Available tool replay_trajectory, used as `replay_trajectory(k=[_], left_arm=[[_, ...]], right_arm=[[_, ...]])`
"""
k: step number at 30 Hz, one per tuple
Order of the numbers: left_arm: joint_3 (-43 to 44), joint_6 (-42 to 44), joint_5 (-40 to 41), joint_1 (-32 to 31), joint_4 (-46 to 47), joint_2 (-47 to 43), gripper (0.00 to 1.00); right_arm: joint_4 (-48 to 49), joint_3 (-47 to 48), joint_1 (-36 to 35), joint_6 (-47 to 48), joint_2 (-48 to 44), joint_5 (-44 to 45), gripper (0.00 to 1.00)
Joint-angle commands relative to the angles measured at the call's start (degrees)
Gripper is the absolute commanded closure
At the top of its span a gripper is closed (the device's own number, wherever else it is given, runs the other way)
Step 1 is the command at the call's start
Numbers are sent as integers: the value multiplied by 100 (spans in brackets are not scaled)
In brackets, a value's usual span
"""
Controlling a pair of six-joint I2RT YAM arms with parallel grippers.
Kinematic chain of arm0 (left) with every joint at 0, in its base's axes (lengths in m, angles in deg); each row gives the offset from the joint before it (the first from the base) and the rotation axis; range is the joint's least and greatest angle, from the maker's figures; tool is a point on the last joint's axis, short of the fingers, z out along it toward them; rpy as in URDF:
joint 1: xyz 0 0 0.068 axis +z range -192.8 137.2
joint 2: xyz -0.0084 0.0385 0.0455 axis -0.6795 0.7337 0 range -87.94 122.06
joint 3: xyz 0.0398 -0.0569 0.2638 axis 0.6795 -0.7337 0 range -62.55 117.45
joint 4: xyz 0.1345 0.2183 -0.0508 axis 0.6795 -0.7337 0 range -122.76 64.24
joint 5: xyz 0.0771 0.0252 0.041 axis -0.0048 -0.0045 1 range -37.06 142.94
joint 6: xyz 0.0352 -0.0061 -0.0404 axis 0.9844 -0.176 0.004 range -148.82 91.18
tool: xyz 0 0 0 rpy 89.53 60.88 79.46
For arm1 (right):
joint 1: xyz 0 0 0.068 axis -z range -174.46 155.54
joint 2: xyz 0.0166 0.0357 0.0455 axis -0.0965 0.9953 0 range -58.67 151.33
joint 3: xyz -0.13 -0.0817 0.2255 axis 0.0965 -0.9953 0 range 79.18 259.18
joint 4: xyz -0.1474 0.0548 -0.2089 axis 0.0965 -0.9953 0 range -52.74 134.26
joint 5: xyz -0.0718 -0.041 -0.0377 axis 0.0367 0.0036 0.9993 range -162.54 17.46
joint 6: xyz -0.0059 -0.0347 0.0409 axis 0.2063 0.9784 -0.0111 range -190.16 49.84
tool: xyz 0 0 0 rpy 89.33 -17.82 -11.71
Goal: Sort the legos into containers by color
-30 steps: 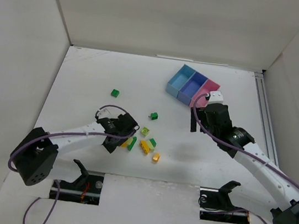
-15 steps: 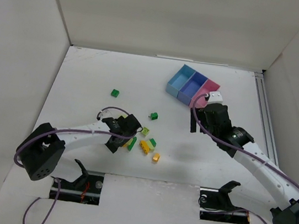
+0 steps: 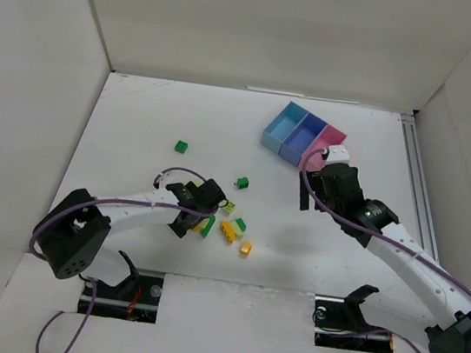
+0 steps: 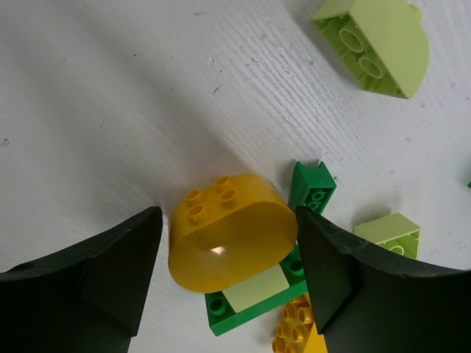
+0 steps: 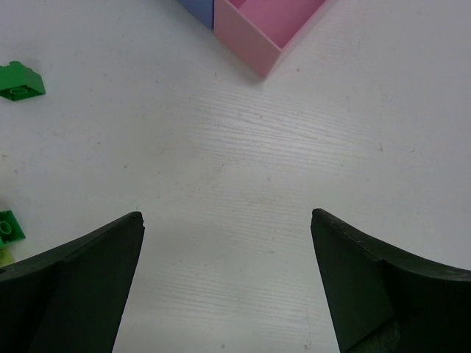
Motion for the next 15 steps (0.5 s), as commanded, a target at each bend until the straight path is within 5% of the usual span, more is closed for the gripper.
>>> replay_trajectory(k=[1,15], left_arm=[[126,-80,105,-19,-115,144,31],[-67,-282,-247,-423,-290,-15,27]], right_arm=[[-13,188,-3,-112,-8,34,0],[-171,136,-3,-113,-8,139,0]])
